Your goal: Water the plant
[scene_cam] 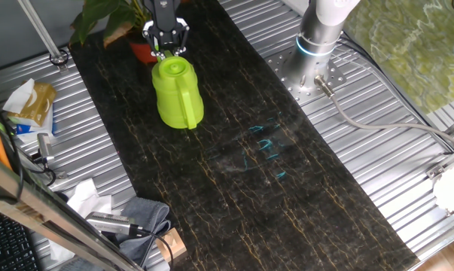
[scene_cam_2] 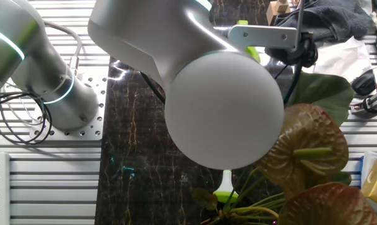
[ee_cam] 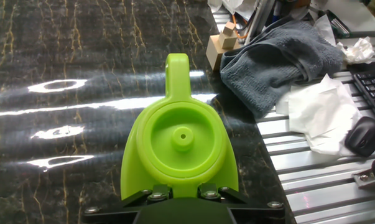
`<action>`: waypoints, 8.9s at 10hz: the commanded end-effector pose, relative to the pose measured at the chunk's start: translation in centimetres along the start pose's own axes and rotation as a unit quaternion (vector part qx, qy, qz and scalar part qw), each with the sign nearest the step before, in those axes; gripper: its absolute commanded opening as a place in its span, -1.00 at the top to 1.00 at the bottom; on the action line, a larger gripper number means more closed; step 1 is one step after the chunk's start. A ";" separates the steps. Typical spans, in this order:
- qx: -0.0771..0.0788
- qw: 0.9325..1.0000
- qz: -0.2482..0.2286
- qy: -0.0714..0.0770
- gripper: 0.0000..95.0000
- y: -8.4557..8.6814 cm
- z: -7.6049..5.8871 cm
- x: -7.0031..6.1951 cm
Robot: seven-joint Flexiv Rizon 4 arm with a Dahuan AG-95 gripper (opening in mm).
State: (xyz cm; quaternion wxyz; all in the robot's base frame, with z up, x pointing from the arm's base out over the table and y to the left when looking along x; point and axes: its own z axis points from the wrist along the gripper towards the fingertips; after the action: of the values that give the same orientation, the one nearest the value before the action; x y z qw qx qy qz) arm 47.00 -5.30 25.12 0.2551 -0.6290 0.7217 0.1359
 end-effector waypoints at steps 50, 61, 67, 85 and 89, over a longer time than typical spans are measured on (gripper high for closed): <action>-0.004 0.999 -0.011 0.043 1.00 0.4 -2.4 -0.4; -0.002 0.998 -0.011 0.067 1.00 0.3 -1.6 -0.9; -0.002 0.998 -0.012 0.067 1.00 0.3 -1.5 -0.9; -0.002 0.995 -0.011 0.102 1.00 0.4 -0.4 -1.6; 0.001 0.994 -0.011 0.112 1.00 0.4 0.0 -1.8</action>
State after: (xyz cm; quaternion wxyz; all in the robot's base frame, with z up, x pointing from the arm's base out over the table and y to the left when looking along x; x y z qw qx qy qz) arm 46.76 -3.38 25.77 0.1740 -0.6472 0.7397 0.0604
